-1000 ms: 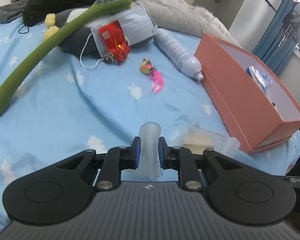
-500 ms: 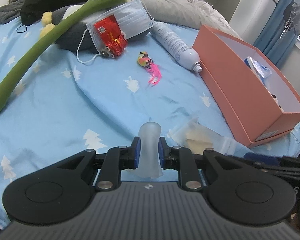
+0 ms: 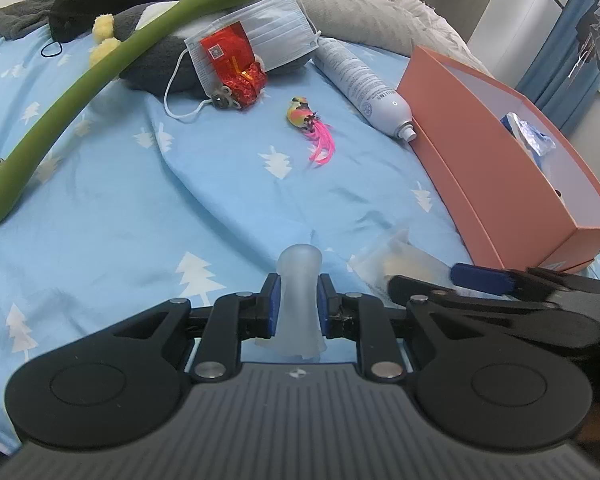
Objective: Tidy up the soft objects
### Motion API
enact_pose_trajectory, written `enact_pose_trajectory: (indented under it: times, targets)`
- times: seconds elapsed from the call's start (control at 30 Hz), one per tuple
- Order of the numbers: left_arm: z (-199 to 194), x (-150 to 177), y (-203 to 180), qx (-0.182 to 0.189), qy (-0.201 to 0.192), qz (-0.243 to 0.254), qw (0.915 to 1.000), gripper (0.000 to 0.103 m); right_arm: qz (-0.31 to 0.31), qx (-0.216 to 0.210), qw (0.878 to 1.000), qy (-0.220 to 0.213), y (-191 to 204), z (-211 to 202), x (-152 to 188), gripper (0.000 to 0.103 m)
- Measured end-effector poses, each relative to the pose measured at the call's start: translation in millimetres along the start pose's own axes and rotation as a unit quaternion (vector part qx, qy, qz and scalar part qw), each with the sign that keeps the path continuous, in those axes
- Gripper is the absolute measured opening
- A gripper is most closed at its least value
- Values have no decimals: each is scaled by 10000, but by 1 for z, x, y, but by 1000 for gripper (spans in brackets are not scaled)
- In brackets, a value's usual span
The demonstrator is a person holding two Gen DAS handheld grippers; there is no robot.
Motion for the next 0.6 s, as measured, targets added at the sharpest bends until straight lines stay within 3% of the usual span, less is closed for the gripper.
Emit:
enact_pose_trajectory:
  times: [0.3, 0.4, 0.47, 0.53, 0.6]
  targets:
    - [5, 1, 6, -20, 66, -62, 10000, 22, -163, 83, 9997, 186, 0, 26, 7, 68]
    - [5, 2, 6, -17, 73, -51, 10000, 22, -64, 73, 9998, 154, -2, 23, 7, 52]
    - [4, 2, 5, -5, 65, -39, 10000, 22, 107, 0, 9998, 145, -6, 19, 5, 31]
    - [3, 2, 4, 1, 51, -18, 10000, 22, 311, -64, 9994, 147, -12, 16, 6, 18]
    - [0, 1, 3, 19, 28, -1, 10000, 22, 346, -47, 9993, 124, -13, 12, 8, 16]
Point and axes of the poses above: each gripper's, at about its wrist camera, not at the fingertips, and z roughly the way its jaws point, y to its left, x to its underside, the point moved 6 cm from there along z, roughly the way its jaws point, and after that the axes turned 9 degrees about y, right-handed, at the moved point
